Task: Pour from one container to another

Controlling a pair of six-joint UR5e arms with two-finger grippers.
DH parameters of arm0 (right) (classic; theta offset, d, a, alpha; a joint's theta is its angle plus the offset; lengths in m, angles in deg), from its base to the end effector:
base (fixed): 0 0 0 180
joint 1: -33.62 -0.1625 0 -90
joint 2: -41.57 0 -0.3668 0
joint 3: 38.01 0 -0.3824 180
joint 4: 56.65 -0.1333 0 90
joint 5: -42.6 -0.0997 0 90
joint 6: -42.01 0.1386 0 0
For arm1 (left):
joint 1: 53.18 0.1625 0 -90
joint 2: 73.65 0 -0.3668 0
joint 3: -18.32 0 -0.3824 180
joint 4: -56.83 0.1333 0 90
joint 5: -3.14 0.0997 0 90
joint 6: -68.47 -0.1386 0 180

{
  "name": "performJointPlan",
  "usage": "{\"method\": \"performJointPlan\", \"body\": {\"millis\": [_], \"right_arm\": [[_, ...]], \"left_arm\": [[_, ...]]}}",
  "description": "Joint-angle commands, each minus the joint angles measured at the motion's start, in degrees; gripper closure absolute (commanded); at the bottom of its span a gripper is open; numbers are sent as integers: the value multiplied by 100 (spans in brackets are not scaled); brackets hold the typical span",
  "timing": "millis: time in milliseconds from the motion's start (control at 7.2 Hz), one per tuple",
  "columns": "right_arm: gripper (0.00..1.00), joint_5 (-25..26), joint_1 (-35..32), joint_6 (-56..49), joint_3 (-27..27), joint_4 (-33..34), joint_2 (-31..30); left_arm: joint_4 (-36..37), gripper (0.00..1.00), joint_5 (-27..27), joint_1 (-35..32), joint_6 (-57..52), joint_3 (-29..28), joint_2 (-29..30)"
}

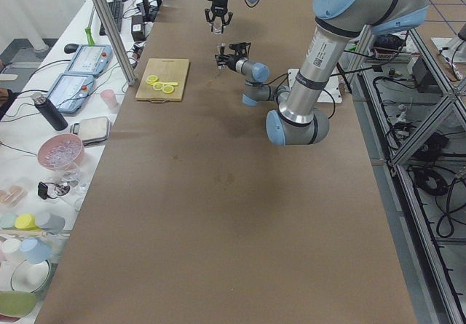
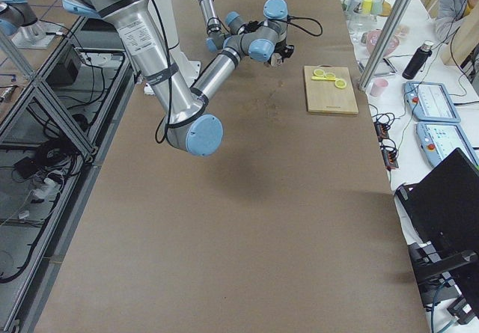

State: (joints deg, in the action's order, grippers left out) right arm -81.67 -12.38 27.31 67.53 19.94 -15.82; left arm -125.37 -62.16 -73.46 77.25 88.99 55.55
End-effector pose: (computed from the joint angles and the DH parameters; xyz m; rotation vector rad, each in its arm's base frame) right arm -0.3777 -0.4707 0.1535 0.9325 -0.8401 -1.2168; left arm 0.5628 -0.4118 0.1771 1.6568 0.9900 0.2919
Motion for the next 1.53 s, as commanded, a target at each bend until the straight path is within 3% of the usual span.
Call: {"method": "performJointPlan", "body": {"millis": [0, 278, 1388], "right_arm": [[100, 35, 55, 2, 18, 5, -27], [100, 62, 143, 2, 10, 22, 25], [100, 44, 416, 11, 71, 1137, 482]], "left_arm": [[-8, 100, -9, -37, 1, -1, -1], [1, 100, -9, -46, 10, -1, -1], [-34, 100, -9, -46, 19, -1, -9]]}}
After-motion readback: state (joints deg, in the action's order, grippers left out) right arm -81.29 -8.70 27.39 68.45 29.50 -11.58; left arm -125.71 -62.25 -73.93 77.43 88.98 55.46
